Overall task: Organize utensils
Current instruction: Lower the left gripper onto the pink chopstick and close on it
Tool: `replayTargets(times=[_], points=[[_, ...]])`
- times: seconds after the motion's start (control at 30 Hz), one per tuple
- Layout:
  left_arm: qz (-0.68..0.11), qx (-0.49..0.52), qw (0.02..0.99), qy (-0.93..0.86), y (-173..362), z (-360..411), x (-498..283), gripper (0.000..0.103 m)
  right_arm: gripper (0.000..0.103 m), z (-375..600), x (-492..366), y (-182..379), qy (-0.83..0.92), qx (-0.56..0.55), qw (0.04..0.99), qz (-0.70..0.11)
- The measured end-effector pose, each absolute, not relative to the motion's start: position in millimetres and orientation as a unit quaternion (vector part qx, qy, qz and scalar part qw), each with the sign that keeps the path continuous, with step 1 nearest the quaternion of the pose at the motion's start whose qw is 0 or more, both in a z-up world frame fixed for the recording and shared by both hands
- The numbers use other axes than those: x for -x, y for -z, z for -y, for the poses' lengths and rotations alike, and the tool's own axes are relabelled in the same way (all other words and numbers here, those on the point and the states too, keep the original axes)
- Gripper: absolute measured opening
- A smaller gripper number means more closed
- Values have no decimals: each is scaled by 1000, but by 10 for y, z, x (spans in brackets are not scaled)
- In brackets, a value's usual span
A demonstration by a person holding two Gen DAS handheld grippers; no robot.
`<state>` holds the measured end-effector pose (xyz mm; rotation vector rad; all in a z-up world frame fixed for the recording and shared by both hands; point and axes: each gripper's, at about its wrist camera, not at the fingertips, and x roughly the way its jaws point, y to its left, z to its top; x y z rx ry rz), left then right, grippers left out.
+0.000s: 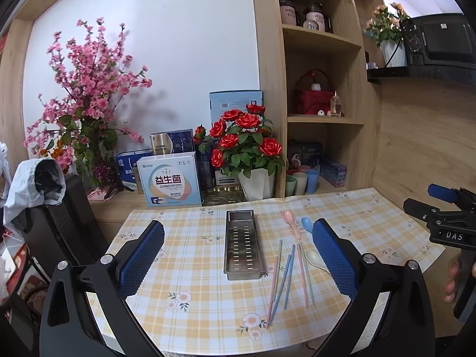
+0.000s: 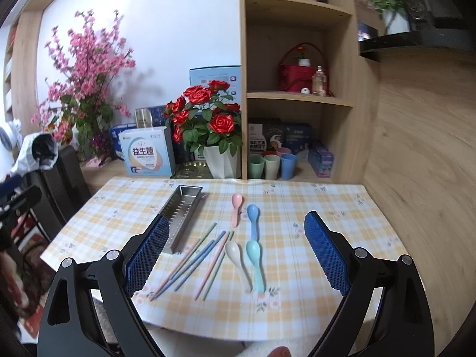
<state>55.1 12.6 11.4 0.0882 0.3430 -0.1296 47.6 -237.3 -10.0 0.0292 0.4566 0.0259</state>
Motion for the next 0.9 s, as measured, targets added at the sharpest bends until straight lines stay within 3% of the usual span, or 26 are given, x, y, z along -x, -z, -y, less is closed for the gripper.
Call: replayTargets(times=[0.33, 0.5, 0.6, 0.7, 0.9], points=[[-258, -31, 960, 104, 465, -44, -1398, 95, 89, 2430, -1374, 518, -27, -47, 957, -284], [-340, -17, 929, 143, 1098, 12, -1650, 54, 89, 2491, -1624, 1047, -31, -68, 934, -348], [-401, -14, 901, 165, 1558, 45, -1796, 34, 89, 2546, -1684, 1355, -35, -85, 923, -373], [-448, -6, 876, 180, 1888, 64, -1902, 22, 89, 2574, -1735, 1595, -42, -94, 914, -393], [-497, -15, 840, 217, 2282, 268, -2097, 16, 89, 2584, -1916, 1858, -48, -106, 900, -419]])
